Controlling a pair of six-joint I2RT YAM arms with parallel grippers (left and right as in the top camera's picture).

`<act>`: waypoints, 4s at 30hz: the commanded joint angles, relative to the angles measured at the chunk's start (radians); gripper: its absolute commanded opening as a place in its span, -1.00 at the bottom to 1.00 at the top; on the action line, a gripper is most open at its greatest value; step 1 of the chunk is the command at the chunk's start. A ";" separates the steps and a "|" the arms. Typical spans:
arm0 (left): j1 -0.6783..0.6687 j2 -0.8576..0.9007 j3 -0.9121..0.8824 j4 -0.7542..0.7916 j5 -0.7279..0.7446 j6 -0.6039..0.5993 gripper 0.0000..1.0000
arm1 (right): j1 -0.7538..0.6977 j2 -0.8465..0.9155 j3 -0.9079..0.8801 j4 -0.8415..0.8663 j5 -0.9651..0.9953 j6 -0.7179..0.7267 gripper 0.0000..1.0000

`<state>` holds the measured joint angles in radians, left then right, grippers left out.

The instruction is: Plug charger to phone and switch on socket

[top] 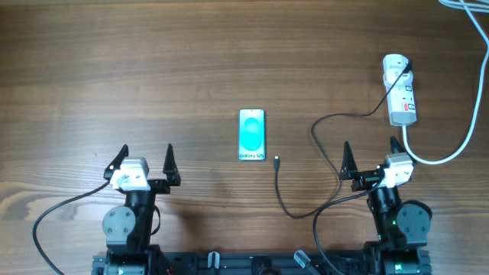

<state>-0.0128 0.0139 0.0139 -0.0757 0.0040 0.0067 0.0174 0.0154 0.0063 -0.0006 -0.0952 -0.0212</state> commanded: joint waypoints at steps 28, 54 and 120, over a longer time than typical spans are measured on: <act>0.004 -0.007 -0.008 0.001 -0.009 0.016 1.00 | 0.004 -0.008 -0.001 0.002 0.017 -0.005 1.00; 0.005 0.109 0.279 0.001 0.492 -0.044 1.00 | 0.004 -0.008 -0.001 0.002 0.016 -0.005 1.00; -0.502 1.940 1.819 -1.277 0.018 -0.591 1.00 | 0.004 -0.008 -0.001 0.002 0.017 -0.005 1.00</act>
<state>-0.5106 1.8973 1.8172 -1.3727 0.0395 -0.5415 0.0174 0.0154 0.0063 -0.0006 -0.0917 -0.0212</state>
